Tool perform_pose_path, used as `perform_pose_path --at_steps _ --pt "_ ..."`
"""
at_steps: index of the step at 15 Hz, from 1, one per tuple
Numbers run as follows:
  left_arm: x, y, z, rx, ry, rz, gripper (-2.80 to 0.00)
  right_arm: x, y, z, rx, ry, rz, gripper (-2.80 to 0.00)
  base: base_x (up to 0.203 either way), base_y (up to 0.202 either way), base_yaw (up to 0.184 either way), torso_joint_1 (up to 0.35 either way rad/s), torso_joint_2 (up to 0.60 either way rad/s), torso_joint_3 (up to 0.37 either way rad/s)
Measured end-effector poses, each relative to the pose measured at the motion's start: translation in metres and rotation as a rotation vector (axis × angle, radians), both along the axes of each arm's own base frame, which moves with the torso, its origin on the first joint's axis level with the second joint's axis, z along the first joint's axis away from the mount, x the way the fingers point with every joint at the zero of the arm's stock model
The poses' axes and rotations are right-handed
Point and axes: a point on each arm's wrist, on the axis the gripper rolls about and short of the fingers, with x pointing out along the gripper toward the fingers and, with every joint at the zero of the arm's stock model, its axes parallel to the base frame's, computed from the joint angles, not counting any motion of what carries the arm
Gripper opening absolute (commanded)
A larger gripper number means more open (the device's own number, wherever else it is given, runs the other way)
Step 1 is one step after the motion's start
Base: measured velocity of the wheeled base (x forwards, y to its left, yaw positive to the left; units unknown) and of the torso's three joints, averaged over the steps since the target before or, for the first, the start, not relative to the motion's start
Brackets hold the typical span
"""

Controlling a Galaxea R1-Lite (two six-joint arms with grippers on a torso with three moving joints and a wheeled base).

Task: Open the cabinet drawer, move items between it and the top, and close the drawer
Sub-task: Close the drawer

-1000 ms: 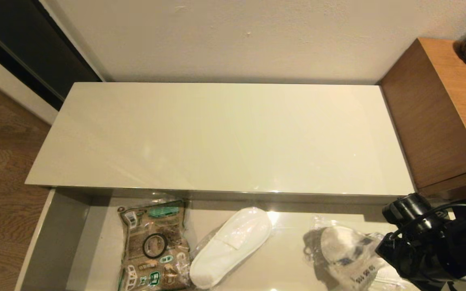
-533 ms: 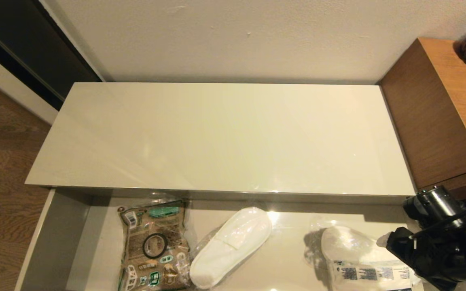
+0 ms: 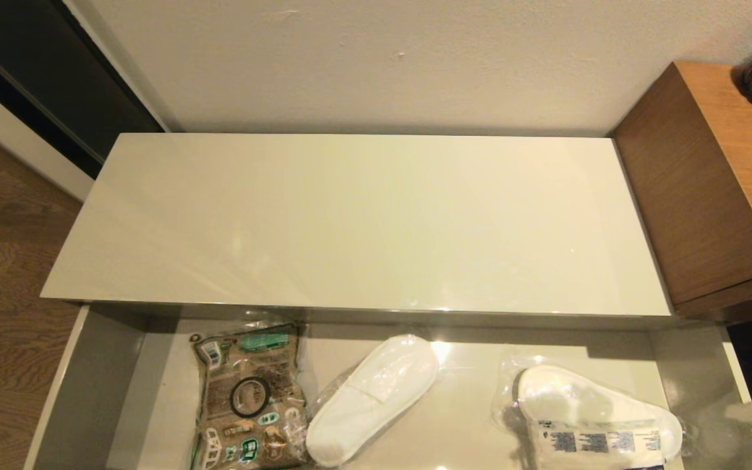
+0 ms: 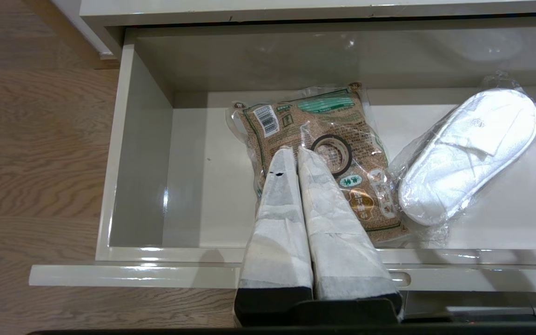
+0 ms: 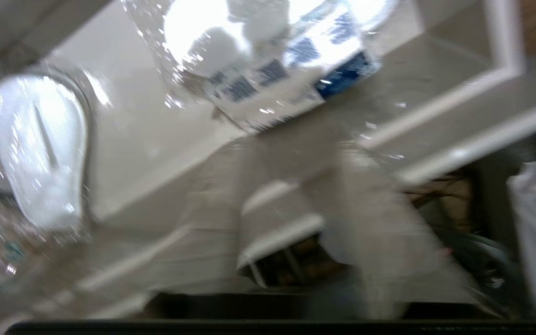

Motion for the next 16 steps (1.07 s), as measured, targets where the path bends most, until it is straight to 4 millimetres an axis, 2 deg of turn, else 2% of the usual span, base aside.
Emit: perform_pose_path --at_steps 4,7,11,14,16 --pt "0.000 0.000 0.000 0.000 0.000 0.000 -2.80 -0.056 -0.021 0.036 -0.073 -0.008 -0.027 -2.80 0.000 0.000 0.000 0.000 0.00 0.000" --pt "0.000 0.000 0.000 0.000 0.000 0.000 -2.80 -0.092 -0.034 0.049 -0.099 0.009 -0.037 -2.80 0.000 0.000 0.000 0.000 0.00 0.000" --pt "0.000 0.000 0.000 0.000 0.000 0.000 -2.80 -0.125 -0.044 0.044 -0.126 -0.005 0.027 -2.80 0.000 0.000 0.000 0.000 0.00 0.000" --pt "0.000 0.000 0.000 0.000 0.000 0.000 -2.80 -0.131 -0.043 0.029 -0.051 -0.007 0.114 -2.80 0.000 0.000 0.000 0.000 0.00 0.000" --pt "0.000 0.000 0.000 0.000 0.000 0.000 -2.80 -0.128 -0.040 0.011 0.007 0.038 0.162 -2.80 0.000 0.000 0.000 0.000 0.00 0.000"
